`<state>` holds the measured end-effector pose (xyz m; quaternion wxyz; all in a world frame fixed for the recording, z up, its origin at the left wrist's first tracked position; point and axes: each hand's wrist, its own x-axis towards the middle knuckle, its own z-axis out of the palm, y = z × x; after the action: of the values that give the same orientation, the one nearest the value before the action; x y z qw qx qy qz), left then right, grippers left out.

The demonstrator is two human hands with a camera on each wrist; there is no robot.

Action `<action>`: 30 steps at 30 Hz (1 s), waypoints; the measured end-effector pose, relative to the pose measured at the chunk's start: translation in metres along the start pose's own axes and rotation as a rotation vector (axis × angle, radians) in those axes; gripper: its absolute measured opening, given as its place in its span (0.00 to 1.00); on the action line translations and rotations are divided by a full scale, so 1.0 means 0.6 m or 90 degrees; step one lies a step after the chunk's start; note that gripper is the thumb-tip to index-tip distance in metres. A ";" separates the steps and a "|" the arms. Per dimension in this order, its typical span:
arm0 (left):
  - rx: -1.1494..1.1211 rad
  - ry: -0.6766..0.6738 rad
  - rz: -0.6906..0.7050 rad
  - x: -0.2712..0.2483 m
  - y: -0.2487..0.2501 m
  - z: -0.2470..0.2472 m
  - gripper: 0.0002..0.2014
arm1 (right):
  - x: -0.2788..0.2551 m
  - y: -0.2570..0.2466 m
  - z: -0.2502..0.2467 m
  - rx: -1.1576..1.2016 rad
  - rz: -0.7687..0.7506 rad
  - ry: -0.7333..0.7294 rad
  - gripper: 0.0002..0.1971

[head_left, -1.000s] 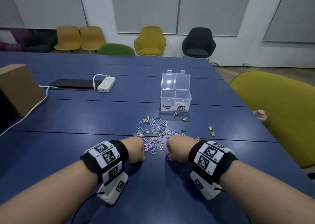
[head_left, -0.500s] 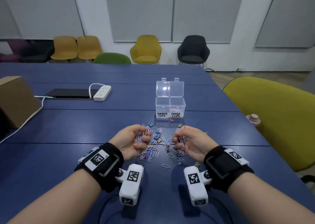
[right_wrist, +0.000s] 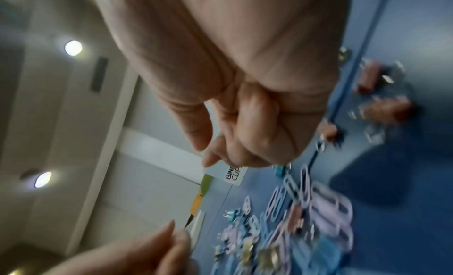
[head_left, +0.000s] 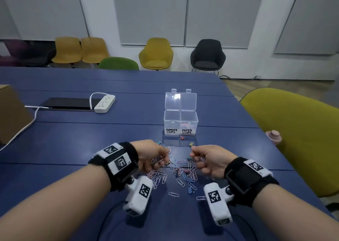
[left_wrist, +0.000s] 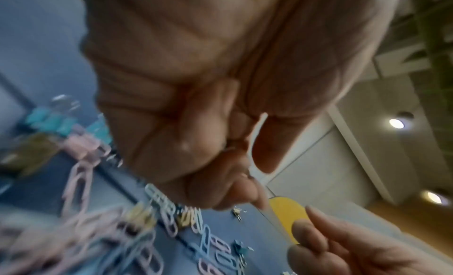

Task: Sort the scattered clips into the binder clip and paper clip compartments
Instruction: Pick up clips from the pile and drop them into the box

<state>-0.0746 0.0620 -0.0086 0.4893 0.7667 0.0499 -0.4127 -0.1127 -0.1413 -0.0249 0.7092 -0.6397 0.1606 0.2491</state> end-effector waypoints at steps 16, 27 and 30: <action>-0.317 0.197 0.311 0.177 0.249 0.018 0.28 | 0.124 -0.167 -0.077 -0.303 -0.278 0.263 0.14; -0.247 0.279 0.410 0.140 0.193 -0.028 0.24 | 0.206 -0.212 -0.008 -0.137 -0.455 0.266 0.16; -0.181 0.255 0.408 0.104 0.154 -0.047 0.19 | 0.210 -0.205 -0.004 -0.184 -0.447 0.274 0.17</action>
<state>0.0275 0.0162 0.0194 0.6747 0.7335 -0.0406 -0.0706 0.0603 -0.1319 0.0078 0.6042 -0.7857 0.0407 -0.1261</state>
